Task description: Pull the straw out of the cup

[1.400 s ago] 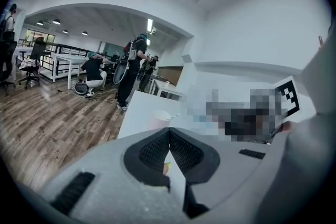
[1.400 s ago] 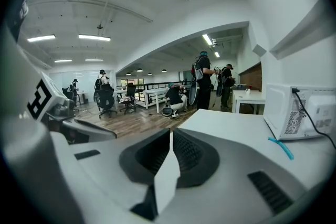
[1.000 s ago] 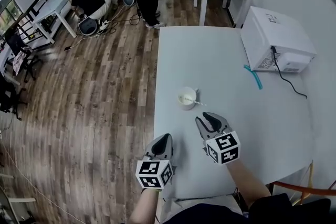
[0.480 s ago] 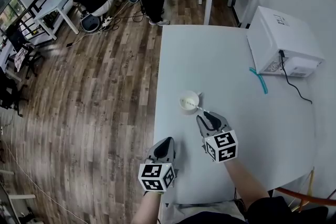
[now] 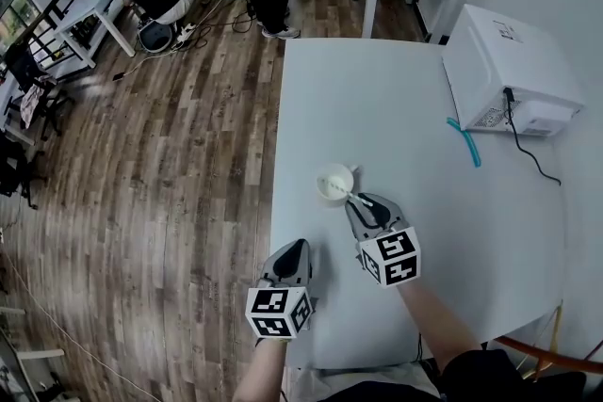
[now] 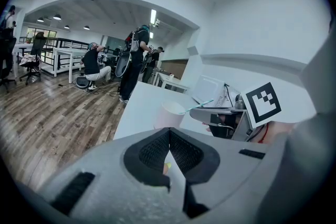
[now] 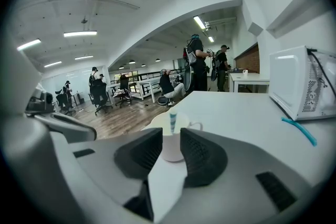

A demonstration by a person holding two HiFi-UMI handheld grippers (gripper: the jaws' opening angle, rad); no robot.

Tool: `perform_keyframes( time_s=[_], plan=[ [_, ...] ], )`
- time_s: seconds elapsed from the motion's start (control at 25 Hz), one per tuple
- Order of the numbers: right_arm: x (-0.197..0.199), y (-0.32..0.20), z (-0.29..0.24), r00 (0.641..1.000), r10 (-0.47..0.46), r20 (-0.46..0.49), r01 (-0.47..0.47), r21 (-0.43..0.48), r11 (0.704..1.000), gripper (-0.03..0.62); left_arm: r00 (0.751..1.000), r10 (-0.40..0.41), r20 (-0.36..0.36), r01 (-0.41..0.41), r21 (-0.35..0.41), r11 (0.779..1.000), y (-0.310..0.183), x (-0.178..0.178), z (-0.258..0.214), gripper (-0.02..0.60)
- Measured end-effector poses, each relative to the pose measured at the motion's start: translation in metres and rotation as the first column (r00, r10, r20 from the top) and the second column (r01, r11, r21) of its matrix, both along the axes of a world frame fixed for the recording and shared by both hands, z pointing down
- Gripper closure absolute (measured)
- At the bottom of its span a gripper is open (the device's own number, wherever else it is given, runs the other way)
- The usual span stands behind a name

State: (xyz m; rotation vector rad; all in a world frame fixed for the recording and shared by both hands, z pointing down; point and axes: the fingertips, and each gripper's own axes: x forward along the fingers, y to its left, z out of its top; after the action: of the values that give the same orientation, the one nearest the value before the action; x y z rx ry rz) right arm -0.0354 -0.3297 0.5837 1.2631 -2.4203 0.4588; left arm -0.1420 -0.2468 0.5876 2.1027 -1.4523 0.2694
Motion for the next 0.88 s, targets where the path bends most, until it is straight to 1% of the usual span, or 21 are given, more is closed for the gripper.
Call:
perform_keyframes(
  time_s=[0.32, 0.36, 0.48, 0.88],
  plan=[
    [-0.0029, -0.0081, 0.0039, 1.0, 0.002, -0.012, -0.002, -0.003, 1.0, 0.49, 1.0, -0.003, -0.008, 0.003, -0.02, 1.0, -0.0027, -0.0019, 0.0096, 0.563],
    [-0.003, -0.0085, 0.0047, 1.0, 0.005, -0.016, -0.005, -0.004, 1.0, 0.495, 1.0, -0.003, -0.009, 0.003, -0.022, 1.0, -0.0027, -0.0022, 0.0102, 0.563],
    [-0.0022, -0.0093, 0.0067, 0.999, 0.015, -0.04, -0.015, -0.002, 1.0, 0.541, 1.0, -0.002, -0.015, 0.002, -0.025, 1.0, -0.0024, -0.0024, 0.0106, 0.563],
    [-0.0037, -0.0095, 0.0031, 0.998, 0.005, -0.063, -0.004, 0.008, 1.0, 0.551, 1.0, 0.005, -0.019, -0.006, -0.021, 1.0, -0.0025, -0.0018, 0.0084, 0.563]
  ],
)
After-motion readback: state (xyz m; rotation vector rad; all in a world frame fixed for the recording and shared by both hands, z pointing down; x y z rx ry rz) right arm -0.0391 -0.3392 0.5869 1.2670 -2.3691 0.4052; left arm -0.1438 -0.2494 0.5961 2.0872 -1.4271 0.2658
